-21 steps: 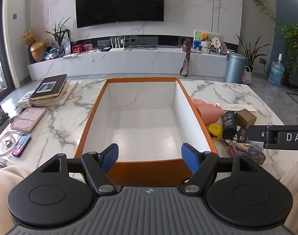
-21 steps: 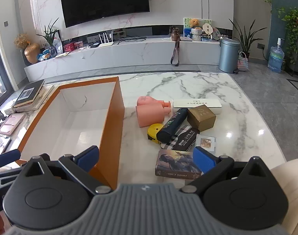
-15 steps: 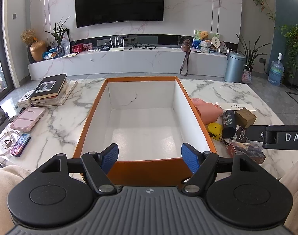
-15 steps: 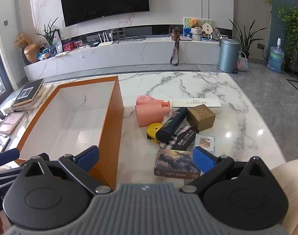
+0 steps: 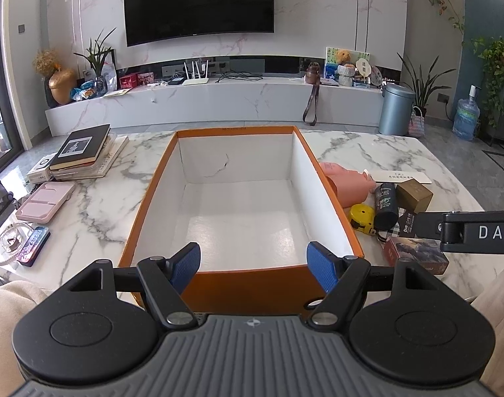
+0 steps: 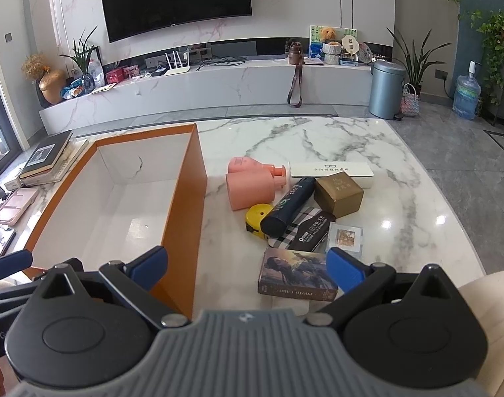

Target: Organize rigid objects

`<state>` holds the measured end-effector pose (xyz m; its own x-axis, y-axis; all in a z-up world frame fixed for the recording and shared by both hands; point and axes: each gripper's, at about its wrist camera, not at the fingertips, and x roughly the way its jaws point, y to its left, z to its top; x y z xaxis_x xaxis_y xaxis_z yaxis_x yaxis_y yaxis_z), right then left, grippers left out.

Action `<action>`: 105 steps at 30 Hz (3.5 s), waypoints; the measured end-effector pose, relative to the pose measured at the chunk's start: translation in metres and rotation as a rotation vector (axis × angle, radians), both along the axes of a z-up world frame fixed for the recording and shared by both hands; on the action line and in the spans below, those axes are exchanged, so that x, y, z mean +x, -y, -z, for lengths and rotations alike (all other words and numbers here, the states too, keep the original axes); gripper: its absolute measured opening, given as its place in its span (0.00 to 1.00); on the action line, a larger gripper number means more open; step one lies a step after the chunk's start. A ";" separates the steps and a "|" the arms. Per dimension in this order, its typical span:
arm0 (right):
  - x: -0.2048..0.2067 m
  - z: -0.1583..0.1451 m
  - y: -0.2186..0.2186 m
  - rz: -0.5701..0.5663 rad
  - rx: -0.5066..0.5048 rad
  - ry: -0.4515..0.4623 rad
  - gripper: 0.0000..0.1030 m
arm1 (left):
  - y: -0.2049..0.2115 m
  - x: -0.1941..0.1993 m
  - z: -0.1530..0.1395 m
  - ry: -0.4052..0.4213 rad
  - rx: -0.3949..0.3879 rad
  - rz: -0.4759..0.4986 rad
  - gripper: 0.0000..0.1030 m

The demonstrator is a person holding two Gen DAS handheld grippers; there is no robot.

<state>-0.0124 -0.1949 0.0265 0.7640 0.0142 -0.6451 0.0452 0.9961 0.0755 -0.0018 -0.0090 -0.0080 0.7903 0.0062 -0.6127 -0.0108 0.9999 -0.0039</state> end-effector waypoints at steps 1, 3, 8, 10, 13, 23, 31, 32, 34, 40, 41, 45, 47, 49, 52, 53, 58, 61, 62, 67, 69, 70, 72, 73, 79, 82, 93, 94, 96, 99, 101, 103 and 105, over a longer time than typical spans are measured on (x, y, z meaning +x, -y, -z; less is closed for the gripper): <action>0.000 0.000 0.000 0.000 0.000 -0.001 0.98 | 0.000 0.000 0.000 0.000 0.000 -0.001 0.84; 0.001 0.000 0.000 -0.001 0.000 -0.004 0.98 | 0.001 0.000 0.000 -0.001 0.000 -0.002 0.84; 0.001 0.000 -0.001 -0.002 -0.003 -0.007 0.98 | 0.000 0.002 0.000 -0.004 -0.001 -0.006 0.84; 0.001 0.000 -0.001 -0.003 -0.004 -0.007 0.98 | 0.000 0.002 0.001 -0.006 -0.002 -0.008 0.84; 0.003 0.001 -0.001 -0.004 -0.004 -0.010 0.98 | 0.000 0.002 0.001 -0.006 0.000 -0.010 0.84; 0.005 0.005 0.001 -0.011 -0.015 -0.021 0.98 | 0.006 0.005 0.002 -0.025 -0.013 0.012 0.81; 0.028 0.031 0.050 0.047 0.175 -0.148 0.82 | 0.017 0.023 0.000 -0.070 -0.085 0.165 0.61; 0.032 0.034 0.055 0.058 0.206 -0.170 0.77 | 0.020 0.028 -0.002 -0.075 -0.089 0.192 0.58; 0.037 0.039 0.062 0.075 0.247 -0.196 0.74 | 0.026 0.039 -0.005 -0.079 -0.084 0.238 0.50; 0.059 0.049 0.069 0.060 0.322 -0.297 0.57 | 0.052 0.093 -0.011 -0.125 -0.018 0.426 0.42; 0.064 0.050 0.071 0.061 0.334 -0.310 0.56 | 0.057 0.102 -0.011 -0.135 0.000 0.468 0.42; 0.095 0.051 0.081 0.086 0.369 -0.322 0.50 | 0.074 0.145 -0.010 -0.174 0.098 0.599 0.29; 0.115 0.051 0.086 0.109 0.410 -0.306 0.49 | 0.082 0.164 -0.006 -0.184 0.144 0.644 0.29; 0.134 0.051 0.092 0.135 0.469 -0.297 0.49 | 0.087 0.184 -0.001 -0.201 0.178 0.670 0.29; 0.161 0.053 0.095 0.182 0.557 -0.284 0.49 | 0.091 0.216 0.008 -0.240 0.195 0.684 0.29; 0.169 0.056 0.095 0.201 0.587 -0.288 0.49 | 0.093 0.225 0.012 -0.255 0.210 0.701 0.29; 0.204 0.077 0.097 0.292 0.697 -0.349 0.49 | 0.103 0.254 0.033 -0.332 0.302 0.795 0.22; 0.221 0.085 0.098 0.328 0.743 -0.372 0.51 | 0.110 0.264 0.045 -0.370 0.344 0.844 0.22; 0.226 0.087 0.098 0.341 0.757 -0.380 0.57 | 0.112 0.267 0.048 -0.378 0.358 0.856 0.22; 0.239 0.100 0.093 0.358 0.804 -0.422 0.57 | 0.115 0.280 0.058 -0.417 0.389 0.903 0.22; 0.242 0.102 0.094 0.374 0.785 -0.407 0.56 | 0.116 0.287 0.062 -0.446 0.375 0.915 0.24; 0.243 0.102 0.094 0.381 0.773 -0.397 0.56 | 0.115 0.288 0.063 -0.450 0.362 0.917 0.26; 0.246 0.103 0.097 0.387 0.767 -0.381 0.58 | 0.114 0.294 0.064 -0.460 0.341 0.911 0.30; 0.247 0.104 0.097 0.386 0.766 -0.375 0.58 | 0.115 0.295 0.065 -0.463 0.339 0.909 0.30; 0.256 0.104 0.090 0.309 0.729 -0.366 0.73 | 0.115 0.306 0.064 -0.502 0.286 0.892 0.31; 0.257 0.104 0.087 0.279 0.684 -0.344 0.69 | 0.116 0.310 0.063 -0.535 0.260 0.879 0.31; 0.252 0.098 0.112 0.201 0.696 -0.279 0.07 | 0.135 0.303 0.065 -0.562 0.438 0.865 0.46; 0.251 0.103 0.118 0.218 0.731 -0.303 0.10 | 0.137 0.303 0.068 -0.564 0.466 0.855 0.51; 0.250 0.110 0.125 0.228 0.792 -0.326 0.32 | 0.138 0.303 0.071 -0.578 0.472 0.848 0.53; 0.252 0.113 0.125 0.198 0.812 -0.338 0.36 | 0.143 0.305 0.074 -0.590 0.469 0.841 0.53; 0.254 0.115 0.121 0.189 0.825 -0.361 0.46 | 0.145 0.306 0.073 -0.601 0.454 0.831 0.52; 0.254 0.115 0.120 0.180 0.846 -0.381 0.48 | 0.143 0.311 0.072 -0.643 0.380 0.791 0.51; 0.255 0.115 0.121 0.177 0.869 -0.390 0.51 | 0.139 0.319 0.071 -0.696 0.285 0.705 0.52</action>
